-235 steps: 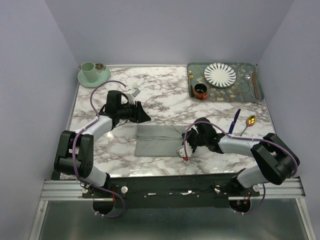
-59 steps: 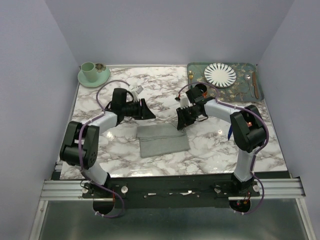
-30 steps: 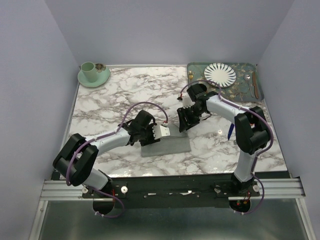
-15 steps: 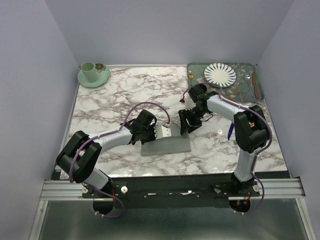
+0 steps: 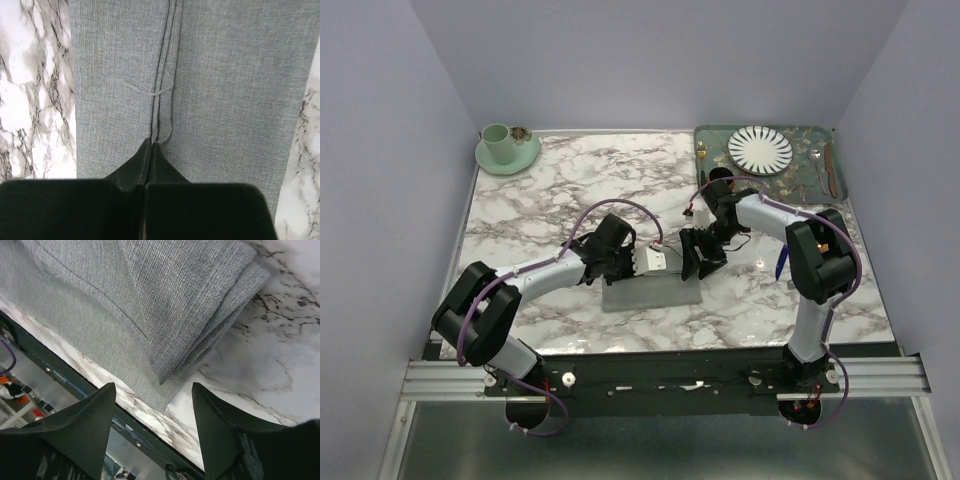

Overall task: Fold the napkin into a case and place the utensils inside
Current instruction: Smooth out the 2/3-rectangle-folded napkin at the center of the board.

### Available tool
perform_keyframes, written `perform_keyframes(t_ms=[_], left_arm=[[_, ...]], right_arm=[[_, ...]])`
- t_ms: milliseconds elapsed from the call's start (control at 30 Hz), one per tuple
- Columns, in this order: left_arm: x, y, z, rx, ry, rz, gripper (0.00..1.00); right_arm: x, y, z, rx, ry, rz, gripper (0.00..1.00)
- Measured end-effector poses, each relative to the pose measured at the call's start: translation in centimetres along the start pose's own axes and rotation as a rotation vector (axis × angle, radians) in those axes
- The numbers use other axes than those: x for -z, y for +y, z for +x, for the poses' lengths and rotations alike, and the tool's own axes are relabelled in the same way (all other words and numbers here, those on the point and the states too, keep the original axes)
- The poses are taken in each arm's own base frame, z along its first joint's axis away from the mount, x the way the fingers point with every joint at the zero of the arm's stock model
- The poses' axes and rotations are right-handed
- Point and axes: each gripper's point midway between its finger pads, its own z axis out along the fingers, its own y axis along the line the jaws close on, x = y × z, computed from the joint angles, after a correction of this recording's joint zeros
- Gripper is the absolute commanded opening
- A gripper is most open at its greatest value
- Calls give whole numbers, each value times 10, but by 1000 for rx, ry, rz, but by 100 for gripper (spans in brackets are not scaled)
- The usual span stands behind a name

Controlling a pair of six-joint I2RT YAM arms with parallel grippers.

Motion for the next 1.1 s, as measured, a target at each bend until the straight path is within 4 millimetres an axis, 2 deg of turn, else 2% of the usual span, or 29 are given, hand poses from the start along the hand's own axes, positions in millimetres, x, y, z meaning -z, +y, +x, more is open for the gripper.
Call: perform_keyframes(t_ms=[400, 433, 467, 600, 700, 900, 1100], left_arm=[[10, -24, -20, -19, -70, 99, 0], [10, -25, -20, -19, -72, 103, 4], [10, -26, -20, -19, -73, 105, 18], [8, -33, -9, -9, -57, 104, 34], [7, -31, -4, -11, -43, 82, 38], [3, -13, -9, -41, -52, 11, 44], [-8, -12, 0, -75, -17, 15, 55]], right_arm=[[-4, 3, 1, -27, 14, -35, 67], [-4, 3, 1, -27, 14, -35, 66], [-5, 3, 1, -28, 15, -36, 66], [-5, 2, 1, -33, 17, -35, 66], [-5, 1, 0, -38, 14, -35, 65], [-5, 1, 0, -41, 14, -35, 65], [-5, 1, 0, -41, 13, -35, 65]])
